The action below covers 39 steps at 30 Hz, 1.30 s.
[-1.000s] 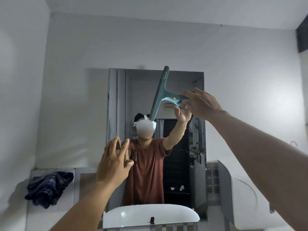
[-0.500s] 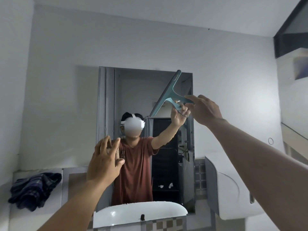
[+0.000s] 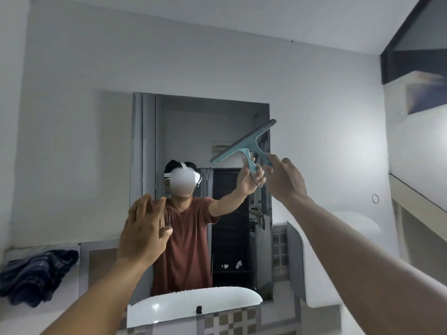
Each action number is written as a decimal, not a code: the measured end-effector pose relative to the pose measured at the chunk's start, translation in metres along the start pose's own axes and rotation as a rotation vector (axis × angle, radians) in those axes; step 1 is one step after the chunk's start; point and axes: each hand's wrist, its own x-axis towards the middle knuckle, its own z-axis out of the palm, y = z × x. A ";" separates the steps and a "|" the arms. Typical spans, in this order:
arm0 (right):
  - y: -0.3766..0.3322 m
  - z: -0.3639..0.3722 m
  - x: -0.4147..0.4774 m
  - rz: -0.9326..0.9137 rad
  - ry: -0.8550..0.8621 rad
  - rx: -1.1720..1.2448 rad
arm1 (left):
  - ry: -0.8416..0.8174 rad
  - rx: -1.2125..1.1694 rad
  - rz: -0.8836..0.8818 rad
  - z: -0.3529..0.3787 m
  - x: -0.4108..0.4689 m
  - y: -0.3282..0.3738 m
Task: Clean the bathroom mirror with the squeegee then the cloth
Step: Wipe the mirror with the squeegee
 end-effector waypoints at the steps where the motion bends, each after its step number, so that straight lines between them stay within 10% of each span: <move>1: -0.001 0.003 -0.004 0.013 -0.010 0.017 | -0.002 -0.001 0.000 0.000 0.000 0.000; 39: -0.133 0.116 -0.110 0.442 -0.083 0.830 | -0.134 0.032 0.093 0.014 -0.057 -0.022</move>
